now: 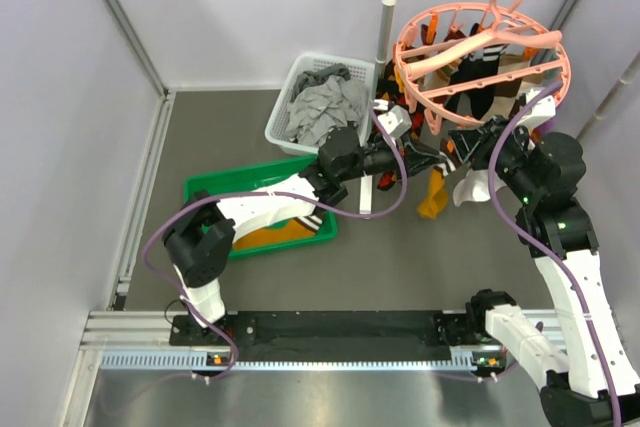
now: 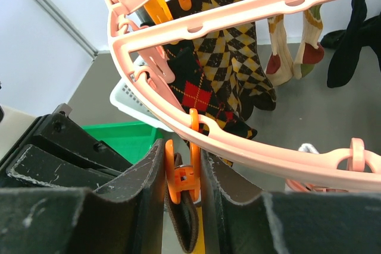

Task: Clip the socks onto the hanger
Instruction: Clamp the sock onto the hanger.

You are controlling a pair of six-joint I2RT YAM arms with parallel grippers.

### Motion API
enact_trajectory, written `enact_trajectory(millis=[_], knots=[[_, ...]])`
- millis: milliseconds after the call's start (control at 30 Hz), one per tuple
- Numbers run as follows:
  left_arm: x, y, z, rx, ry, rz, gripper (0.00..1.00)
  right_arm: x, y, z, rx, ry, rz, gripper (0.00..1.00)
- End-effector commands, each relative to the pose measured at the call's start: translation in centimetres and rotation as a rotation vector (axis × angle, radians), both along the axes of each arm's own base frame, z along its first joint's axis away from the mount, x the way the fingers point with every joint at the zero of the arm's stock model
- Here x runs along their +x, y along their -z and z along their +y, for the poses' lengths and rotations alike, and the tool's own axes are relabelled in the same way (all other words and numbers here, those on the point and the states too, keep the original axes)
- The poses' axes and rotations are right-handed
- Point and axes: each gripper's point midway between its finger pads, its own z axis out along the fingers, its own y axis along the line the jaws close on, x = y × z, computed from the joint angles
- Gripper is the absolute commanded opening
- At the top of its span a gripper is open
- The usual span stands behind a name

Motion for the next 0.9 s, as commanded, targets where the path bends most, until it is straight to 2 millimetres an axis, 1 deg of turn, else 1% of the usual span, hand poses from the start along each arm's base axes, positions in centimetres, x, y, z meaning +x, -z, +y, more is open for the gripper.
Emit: enact_trajectory(millis=[0, 233, 467, 567, 733, 833, 867], knots=[[-1.3, -6.6, 1.1, -0.151, 0.017, -0.092, 0.0, 0.0, -0.9, 0.3, -0.006, -0.016, -0.044, 0.0], [-0.8, -6.8, 1.3, -0.158, -0.012, -0.092, 0.0, -0.1, -1.0, 0.2, -0.011, -0.012, -0.046, 0.0], [-0.9, -8.2, 1.9, -0.19, -0.03, -0.104, 0.0, -0.3, -1.0, 0.0, -0.015, -0.006, -0.049, 0.0], [-1.0, -8.6, 1.9, -0.203, -0.026, -0.102, 0.0, -0.4, -1.0, 0.1, -0.013, -0.01, -0.051, 0.0], [-1.3, -8.5, 1.6, -0.206, 0.003, -0.085, 0.0, -0.5, -1.2, 0.2, -0.004, -0.016, -0.052, 0.0], [-1.3, -8.2, 1.3, -0.202, 0.01, -0.081, 0.0, -0.5, -1.1, 0.1, -0.005, -0.013, -0.051, 0.08], [-1.3, -8.2, 1.3, -0.202, 0.012, -0.08, 0.0, -0.6, -1.2, 0.2, -0.005, -0.013, -0.053, 0.15]])
